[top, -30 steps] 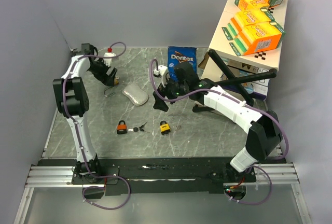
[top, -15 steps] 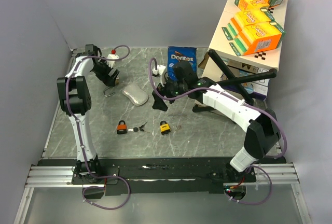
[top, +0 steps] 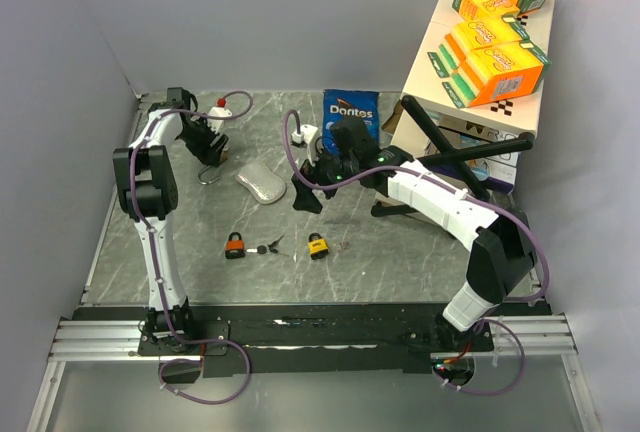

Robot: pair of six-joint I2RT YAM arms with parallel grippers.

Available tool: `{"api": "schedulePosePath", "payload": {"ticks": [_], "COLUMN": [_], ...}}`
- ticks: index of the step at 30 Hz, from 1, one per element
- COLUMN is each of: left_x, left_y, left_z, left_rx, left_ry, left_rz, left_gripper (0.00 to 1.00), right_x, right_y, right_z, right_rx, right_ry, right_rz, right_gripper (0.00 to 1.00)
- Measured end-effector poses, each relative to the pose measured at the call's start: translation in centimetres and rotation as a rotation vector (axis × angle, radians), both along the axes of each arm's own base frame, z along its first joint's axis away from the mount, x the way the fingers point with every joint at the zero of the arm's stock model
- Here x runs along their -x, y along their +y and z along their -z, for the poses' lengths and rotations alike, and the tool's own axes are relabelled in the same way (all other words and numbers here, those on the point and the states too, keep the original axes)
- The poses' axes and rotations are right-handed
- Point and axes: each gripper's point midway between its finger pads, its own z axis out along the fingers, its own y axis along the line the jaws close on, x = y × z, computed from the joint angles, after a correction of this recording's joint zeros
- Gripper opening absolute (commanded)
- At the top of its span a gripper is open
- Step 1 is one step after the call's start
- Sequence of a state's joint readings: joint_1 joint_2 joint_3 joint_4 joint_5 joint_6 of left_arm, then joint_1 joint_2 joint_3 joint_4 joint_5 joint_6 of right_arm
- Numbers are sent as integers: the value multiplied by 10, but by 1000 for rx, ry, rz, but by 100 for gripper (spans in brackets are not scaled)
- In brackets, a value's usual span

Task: Lock with the key
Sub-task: Pick up the lock from the center of the board.

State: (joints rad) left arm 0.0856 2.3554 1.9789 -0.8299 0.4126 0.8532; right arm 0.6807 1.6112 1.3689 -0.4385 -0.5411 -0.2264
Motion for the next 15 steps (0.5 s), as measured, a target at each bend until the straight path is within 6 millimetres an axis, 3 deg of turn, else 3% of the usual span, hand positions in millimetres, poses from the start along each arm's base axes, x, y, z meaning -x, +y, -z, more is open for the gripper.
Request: {"api": "schedulePosePath", "payload": {"ticks": [6, 7, 10, 15], "left_x": [1, 2, 6, 17], "left_y": [3, 3, 3, 3], "left_z": [0, 0, 0, -2], "left_rx": [-19, -20, -20, -8], "left_ry": [-18, -16, -5, 45], "left_rz": [-11, -11, -13, -18], "left_gripper": [28, 18, 3, 1], "right_x": [-2, -2, -2, -8], "right_y": [1, 1, 1, 1], "right_z": [-3, -3, -3, -5], "right_rx": [-5, -6, -5, -10], "right_ry": [-7, -7, -6, -17], "right_rz": [2, 2, 8, 34], "right_gripper": [100, 100, 100, 100]}}
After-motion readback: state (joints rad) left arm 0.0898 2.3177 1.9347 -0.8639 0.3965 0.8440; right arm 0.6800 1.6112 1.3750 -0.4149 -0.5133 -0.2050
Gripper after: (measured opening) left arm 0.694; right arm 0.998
